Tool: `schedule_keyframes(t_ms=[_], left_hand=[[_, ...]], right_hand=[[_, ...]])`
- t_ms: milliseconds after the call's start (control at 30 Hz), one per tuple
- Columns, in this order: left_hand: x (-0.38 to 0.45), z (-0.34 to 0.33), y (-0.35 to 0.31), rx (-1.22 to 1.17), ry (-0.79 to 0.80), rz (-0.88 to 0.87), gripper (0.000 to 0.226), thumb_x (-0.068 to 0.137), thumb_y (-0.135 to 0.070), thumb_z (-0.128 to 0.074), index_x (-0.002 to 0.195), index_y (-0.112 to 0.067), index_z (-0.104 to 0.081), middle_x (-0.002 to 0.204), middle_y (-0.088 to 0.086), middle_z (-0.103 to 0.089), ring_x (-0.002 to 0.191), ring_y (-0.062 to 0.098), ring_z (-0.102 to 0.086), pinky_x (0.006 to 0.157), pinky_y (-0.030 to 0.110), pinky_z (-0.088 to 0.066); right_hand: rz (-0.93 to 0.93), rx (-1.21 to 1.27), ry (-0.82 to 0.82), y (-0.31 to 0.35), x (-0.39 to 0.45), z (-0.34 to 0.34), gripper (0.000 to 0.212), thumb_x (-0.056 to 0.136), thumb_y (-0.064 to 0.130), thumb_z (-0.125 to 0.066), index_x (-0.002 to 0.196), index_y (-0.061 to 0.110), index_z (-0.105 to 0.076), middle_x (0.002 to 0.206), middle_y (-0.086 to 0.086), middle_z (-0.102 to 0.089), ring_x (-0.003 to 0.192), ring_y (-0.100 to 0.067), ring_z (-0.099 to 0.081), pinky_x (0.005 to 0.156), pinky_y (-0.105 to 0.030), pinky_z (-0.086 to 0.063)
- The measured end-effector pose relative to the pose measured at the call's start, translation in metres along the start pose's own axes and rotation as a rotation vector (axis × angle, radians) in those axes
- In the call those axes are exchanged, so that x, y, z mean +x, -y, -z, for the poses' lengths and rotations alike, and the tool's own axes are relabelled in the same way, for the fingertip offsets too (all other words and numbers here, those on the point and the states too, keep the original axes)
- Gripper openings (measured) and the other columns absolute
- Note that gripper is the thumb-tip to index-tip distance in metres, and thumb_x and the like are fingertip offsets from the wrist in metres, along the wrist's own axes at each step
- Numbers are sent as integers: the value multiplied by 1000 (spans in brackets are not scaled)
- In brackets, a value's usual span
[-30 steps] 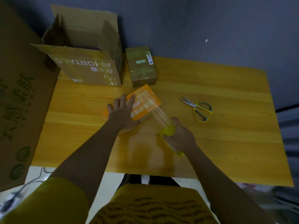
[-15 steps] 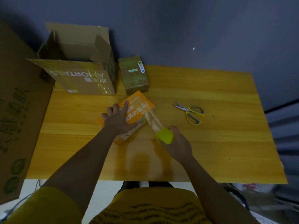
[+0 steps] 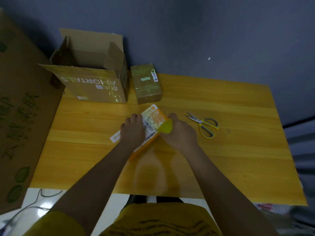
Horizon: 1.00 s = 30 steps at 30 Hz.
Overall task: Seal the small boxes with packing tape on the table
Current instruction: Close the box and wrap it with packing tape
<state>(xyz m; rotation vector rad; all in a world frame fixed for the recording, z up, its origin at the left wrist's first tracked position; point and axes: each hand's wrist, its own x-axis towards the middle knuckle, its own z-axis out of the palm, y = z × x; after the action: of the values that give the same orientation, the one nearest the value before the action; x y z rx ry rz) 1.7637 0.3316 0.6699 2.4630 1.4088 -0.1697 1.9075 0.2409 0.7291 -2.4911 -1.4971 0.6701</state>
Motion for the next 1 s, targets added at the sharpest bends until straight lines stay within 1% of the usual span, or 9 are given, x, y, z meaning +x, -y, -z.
schedule_keyframes(t_ms=[67,133,267,333,467,600,767,900,1000], left_hand=[[-6,-11,-8,136,110,29,103,82,-75,-42,150,-7,-6,155,18,-10,142,36,-16,109,55,-22],[-8,-20,-6,265,162,33,124,72,-84,-43,150,-5,13,158,20,8,146,38,-2,110,61,-17],[2,-25,3,273,133,23,121,75,-82,-43,149,-9,19,158,18,9,144,36,-9,106,60,-27],[5,-23,6,254,154,17,120,74,-83,-42,150,-11,17,158,16,6,141,35,-14,104,59,-28],[9,-24,9,211,187,23,121,72,-86,-40,150,-14,18,158,13,4,140,33,-13,104,58,-26],[14,-20,15,152,222,9,122,72,-83,-46,150,-15,19,156,12,5,141,35,-9,107,58,-21],[25,-16,22,127,217,-43,119,76,-75,-54,149,-19,21,158,10,21,146,33,15,112,64,-1],[21,-14,17,140,207,-31,120,76,-70,-59,150,-19,20,157,11,23,145,34,19,111,64,5],[13,-10,2,135,230,18,115,81,-59,-61,149,-16,23,156,12,26,144,34,23,112,62,11]], right_hand=[[-15,42,-22,-3,-4,-2,69,81,49,-66,139,29,-34,113,-2,-62,99,-30,-62,66,-32,-44],[-5,115,-57,-10,-11,-4,67,80,50,-67,137,34,-36,123,2,-60,106,-29,-61,74,-35,-47],[23,342,-99,-28,-23,-20,52,81,47,-68,127,38,-46,115,5,-64,104,-23,-61,77,-35,-50],[-77,257,42,-43,-30,-34,52,83,50,-65,128,34,-45,114,0,-64,104,-26,-61,77,-35,-49],[-260,-65,332,-63,-32,-51,76,84,55,-60,142,20,-26,108,-9,-60,97,-32,-62,71,-36,-47],[-249,-34,317,-62,-29,-54,77,82,58,-61,142,25,-25,110,-9,-61,99,-33,-61,74,-36,-46],[-269,133,271,-68,-35,-54,83,82,57,-62,148,28,-21,128,-8,-57,114,-32,-57,80,-36,-43],[-235,144,296,-71,-41,-50,89,83,63,-59,152,29,-15,139,-7,-50,122,-31,-52,88,-40,-44],[-256,278,191,-76,-40,-45,77,86,68,-50,148,27,-30,134,-6,-53,122,-28,-52,94,-38,-41]])
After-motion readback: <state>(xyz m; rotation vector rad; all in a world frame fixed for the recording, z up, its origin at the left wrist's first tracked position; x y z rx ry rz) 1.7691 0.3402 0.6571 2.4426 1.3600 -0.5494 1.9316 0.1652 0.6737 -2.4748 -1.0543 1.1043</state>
